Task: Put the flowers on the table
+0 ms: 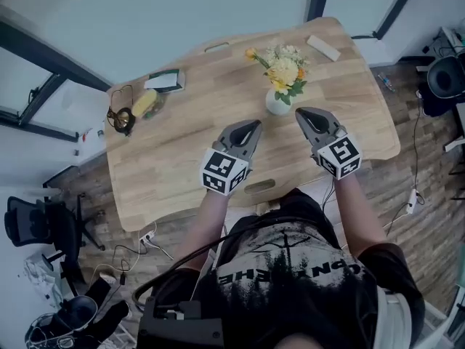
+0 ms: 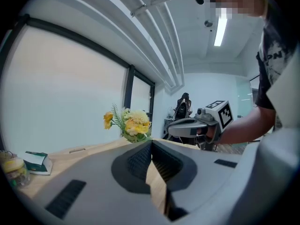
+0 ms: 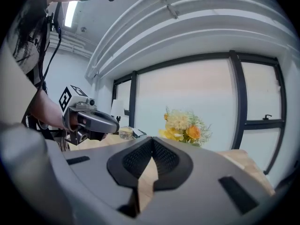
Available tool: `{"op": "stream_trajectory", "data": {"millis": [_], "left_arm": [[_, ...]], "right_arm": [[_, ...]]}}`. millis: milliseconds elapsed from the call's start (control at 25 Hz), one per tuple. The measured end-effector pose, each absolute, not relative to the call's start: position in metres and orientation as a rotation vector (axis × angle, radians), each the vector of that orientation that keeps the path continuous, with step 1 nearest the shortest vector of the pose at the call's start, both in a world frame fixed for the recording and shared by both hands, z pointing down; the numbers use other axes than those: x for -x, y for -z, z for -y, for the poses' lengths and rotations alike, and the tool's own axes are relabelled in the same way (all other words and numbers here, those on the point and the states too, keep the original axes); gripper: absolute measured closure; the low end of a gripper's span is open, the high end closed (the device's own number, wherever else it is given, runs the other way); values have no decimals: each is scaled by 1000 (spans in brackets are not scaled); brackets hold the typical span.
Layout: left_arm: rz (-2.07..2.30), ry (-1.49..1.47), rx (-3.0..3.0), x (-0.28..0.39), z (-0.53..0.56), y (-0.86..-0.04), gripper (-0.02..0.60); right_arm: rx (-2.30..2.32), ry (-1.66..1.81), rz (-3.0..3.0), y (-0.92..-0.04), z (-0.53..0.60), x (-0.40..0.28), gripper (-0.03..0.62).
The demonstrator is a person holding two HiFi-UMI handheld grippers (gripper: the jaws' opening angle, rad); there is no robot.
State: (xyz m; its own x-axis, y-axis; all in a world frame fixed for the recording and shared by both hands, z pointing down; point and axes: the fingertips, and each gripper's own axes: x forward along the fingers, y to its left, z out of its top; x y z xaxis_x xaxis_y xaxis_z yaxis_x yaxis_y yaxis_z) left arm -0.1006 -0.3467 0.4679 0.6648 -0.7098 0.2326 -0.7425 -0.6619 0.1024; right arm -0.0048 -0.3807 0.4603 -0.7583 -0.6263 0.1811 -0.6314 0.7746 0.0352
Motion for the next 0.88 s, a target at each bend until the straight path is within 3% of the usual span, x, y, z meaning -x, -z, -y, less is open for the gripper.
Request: {"op": "stream_trajectory", "data": {"millis": [880], "left_arm": [[1220,-241,-2738,135,300,-453,568]], "right_arm": [[-973,65,2781,-438,332,38,577]]}}
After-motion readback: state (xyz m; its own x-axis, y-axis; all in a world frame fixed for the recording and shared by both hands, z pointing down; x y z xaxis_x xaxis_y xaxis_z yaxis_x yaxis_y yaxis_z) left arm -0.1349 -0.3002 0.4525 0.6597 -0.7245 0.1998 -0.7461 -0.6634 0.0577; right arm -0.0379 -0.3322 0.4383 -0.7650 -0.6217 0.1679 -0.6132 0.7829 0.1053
